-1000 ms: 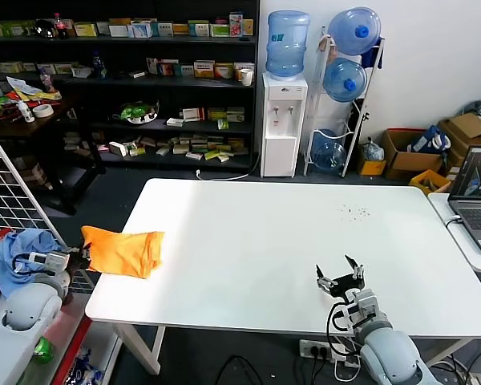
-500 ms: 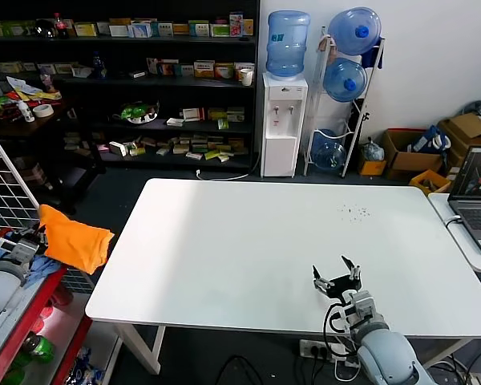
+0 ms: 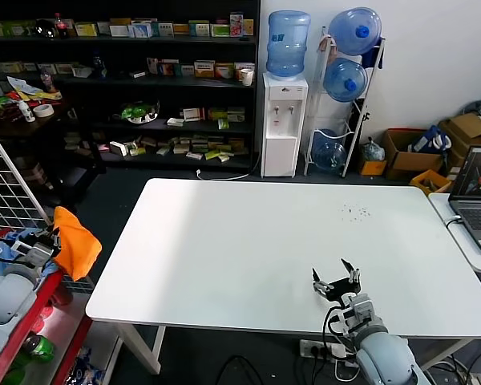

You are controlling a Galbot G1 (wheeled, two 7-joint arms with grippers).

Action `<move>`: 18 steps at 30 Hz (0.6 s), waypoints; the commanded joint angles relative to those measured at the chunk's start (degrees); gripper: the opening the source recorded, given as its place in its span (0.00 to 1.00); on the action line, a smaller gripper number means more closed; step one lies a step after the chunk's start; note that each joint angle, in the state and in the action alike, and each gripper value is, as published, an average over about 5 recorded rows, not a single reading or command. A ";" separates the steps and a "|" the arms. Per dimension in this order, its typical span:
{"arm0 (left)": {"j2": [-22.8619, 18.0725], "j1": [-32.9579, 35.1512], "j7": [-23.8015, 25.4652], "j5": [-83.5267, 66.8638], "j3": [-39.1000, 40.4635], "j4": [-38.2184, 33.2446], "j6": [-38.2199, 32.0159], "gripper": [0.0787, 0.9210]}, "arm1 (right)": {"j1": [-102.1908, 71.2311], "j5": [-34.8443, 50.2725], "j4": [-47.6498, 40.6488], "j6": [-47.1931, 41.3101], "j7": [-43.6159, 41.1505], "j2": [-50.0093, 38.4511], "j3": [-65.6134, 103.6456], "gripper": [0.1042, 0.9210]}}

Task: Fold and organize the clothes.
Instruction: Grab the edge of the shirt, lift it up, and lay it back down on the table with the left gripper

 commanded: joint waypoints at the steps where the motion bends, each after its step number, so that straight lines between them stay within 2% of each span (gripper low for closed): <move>1: -6.35 0.59 -1.28 -7.81 4.91 -12.39 4.89 0.08 | -1.28 -0.46 0.49 -0.11 0.15 -0.02 0.95 0.88; 10: -12.30 3.23 -5.71 -20.45 7.66 -24.35 9.38 0.08 | -2.77 -1.03 1.45 -0.43 0.37 -0.33 2.35 0.88; 14: -17.21 2.93 -8.11 -23.56 10.23 -25.60 10.12 0.08 | -3.14 -1.16 1.81 -0.60 0.48 -0.64 2.76 0.88; 18: -22.79 1.48 -9.41 -23.81 13.03 -23.90 10.03 0.08 | -3.64 -1.31 2.11 -0.59 0.58 -0.84 3.19 0.88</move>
